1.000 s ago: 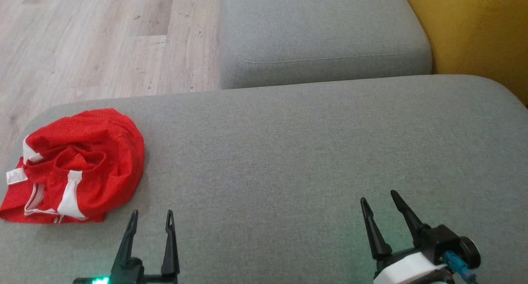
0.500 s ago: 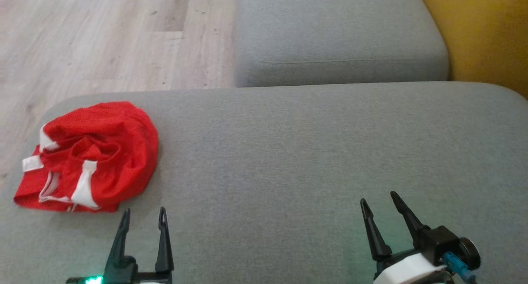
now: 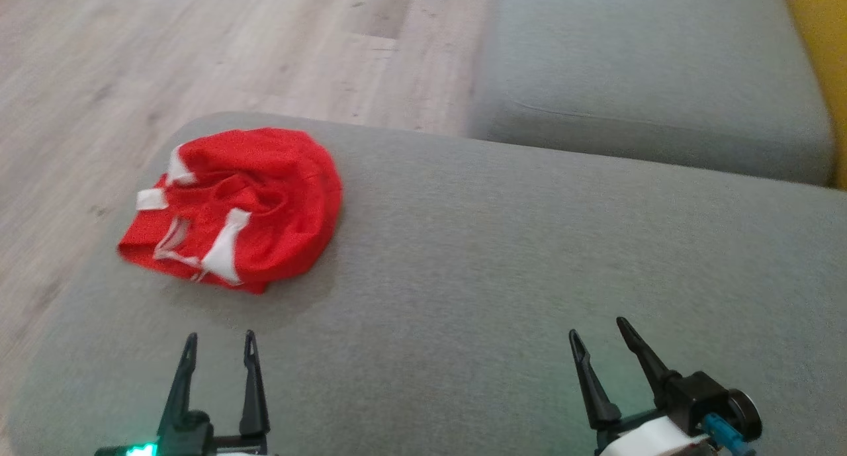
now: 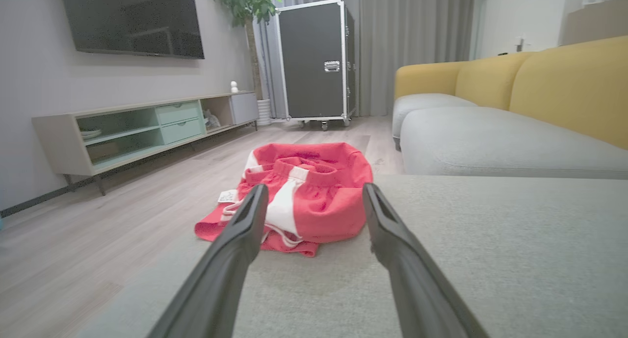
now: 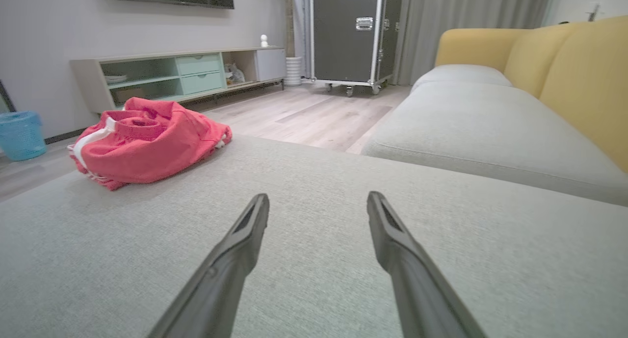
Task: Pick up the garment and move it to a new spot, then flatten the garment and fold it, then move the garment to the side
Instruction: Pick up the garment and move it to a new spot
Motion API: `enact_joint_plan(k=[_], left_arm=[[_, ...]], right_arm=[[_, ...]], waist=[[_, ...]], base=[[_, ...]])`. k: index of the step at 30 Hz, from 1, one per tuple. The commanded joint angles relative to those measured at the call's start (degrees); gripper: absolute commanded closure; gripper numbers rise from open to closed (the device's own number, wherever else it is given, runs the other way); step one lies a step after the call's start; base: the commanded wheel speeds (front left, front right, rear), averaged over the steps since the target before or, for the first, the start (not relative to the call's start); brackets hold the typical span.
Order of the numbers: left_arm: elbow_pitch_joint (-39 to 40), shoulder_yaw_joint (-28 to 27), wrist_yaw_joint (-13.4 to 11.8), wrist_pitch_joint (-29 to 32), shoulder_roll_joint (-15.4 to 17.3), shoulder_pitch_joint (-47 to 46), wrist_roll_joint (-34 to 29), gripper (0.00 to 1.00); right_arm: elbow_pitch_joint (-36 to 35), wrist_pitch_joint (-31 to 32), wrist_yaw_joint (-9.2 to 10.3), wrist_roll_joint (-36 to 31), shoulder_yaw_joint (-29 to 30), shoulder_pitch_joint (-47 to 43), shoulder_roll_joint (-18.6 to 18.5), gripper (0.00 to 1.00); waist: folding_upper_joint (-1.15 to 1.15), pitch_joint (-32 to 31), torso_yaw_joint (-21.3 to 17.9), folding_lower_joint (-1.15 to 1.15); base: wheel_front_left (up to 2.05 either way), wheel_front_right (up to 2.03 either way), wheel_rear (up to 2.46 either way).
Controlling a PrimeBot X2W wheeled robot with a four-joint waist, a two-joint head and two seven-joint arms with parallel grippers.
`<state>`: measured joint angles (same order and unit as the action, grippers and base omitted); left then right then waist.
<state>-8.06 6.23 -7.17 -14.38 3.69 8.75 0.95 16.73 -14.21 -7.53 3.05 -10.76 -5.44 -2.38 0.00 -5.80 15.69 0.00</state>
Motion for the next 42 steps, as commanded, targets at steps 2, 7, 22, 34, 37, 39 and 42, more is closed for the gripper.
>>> enact_joint_plan(k=[2,7,22,34,37,39,42], left_arm=[[2.15,-2.23,-0.62,-0.62,0.58,-1.49,-0.32,0.0],[1.79,-2.94,-1.28,-0.62,1.19,-1.66,-0.63,0.0],[7.12,-3.35,-2.94,-0.62,4.57,-7.3,-2.32,0.0],[-5.24,-3.69,1.4,-0.58,7.72,-36.38,0.92,0.0],[-15.24,-4.73,1.62,2.79,7.89,-45.36,2.39,0.0],[-21.85,-5.9,1.45,6.53,7.93,-50.62,3.86,0.0],[-27.67,-6.76,1.93,9.85,7.8,-55.19,5.52,0.0]], right_arm=[[-2.2,-0.79,0.04,0.48,-1.4,1.94,-0.5,0.0],[-2.22,-0.79,0.04,0.83,-1.91,1.88,-0.5,0.0],[-1.88,-0.79,0.04,-3.04,-1.66,1.41,-1.22,0.0],[-4.73,-0.79,0.04,-4.27,-1.33,5.48,-12.03,0.0],[-6.1,-0.79,0.04,-4.17,-1.18,6.76,-14.79,0.0],[-7.04,-0.79,0.04,-4.11,-1.14,7.65,-16.44,0.0],[-7.92,-0.79,0.04,-4.03,-0.99,8.16,-17.76,0.0]], waist=[[0.0,-0.15,3.87,0.0],[0.0,0.4,7.88,0.0],[0.0,5.81,12.69,0.0],[0.0,18.21,12.2,0.0],[0.0,21.89,11.39,0.0],[0.0,24.19,10.69,0.0],[0.0,26.28,10.14,0.0]], base=[[0.0,0.0,0.0],[0.0,0.0,0.0],[0.0,0.0,0.0],[0.0,0.0,0.0],[0.0,0.0,0.0],[0.0,0.0,0.0],[0.0,0.0,0.0]])
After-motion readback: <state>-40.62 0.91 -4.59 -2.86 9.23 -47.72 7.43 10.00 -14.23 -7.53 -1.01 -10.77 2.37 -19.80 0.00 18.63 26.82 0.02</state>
